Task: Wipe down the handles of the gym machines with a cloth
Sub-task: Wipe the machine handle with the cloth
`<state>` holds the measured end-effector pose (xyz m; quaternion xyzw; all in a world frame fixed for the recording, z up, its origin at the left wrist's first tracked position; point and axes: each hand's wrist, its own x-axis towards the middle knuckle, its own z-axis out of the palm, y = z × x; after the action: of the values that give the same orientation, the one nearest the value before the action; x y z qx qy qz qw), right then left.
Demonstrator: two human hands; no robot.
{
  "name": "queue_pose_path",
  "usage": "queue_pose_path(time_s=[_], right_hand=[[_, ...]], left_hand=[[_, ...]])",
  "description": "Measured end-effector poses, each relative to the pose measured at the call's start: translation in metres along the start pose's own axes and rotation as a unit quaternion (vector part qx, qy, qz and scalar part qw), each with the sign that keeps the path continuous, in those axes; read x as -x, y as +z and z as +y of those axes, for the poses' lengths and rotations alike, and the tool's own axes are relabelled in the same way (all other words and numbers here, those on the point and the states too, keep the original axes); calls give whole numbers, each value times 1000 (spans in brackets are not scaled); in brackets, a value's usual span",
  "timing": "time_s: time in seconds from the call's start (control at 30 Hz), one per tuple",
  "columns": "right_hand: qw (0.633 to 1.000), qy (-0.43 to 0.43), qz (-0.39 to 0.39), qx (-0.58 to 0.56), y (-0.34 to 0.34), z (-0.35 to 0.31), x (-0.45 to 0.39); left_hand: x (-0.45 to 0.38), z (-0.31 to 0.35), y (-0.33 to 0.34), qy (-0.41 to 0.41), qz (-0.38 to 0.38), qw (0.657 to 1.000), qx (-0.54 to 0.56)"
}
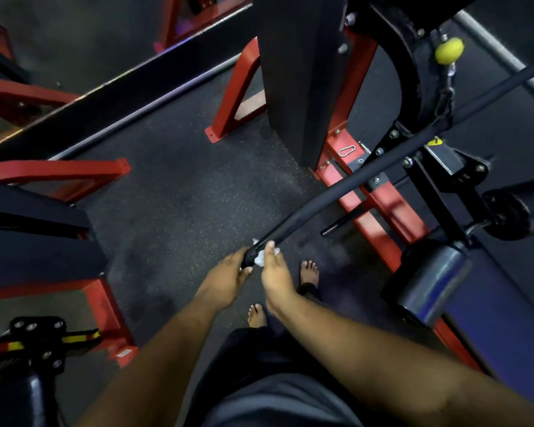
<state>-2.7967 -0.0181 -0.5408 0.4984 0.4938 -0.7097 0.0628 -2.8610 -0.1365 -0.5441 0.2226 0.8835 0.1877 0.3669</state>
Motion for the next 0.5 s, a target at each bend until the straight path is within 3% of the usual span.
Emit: queue_pose_path(time_s=[0.13, 0.3, 0.5], right_hand=[[998, -11, -69, 6, -1, 7, -2], [996, -30, 56, -68, 13, -9, -9], [995, -67, 61, -44, 54, 30, 38]], left_hand=[[1, -3, -1, 8, -18, 1000, 1], [8, -17, -6, 76, -43, 996, -13], [18, -29, -32, 129, -41, 987, -83]])
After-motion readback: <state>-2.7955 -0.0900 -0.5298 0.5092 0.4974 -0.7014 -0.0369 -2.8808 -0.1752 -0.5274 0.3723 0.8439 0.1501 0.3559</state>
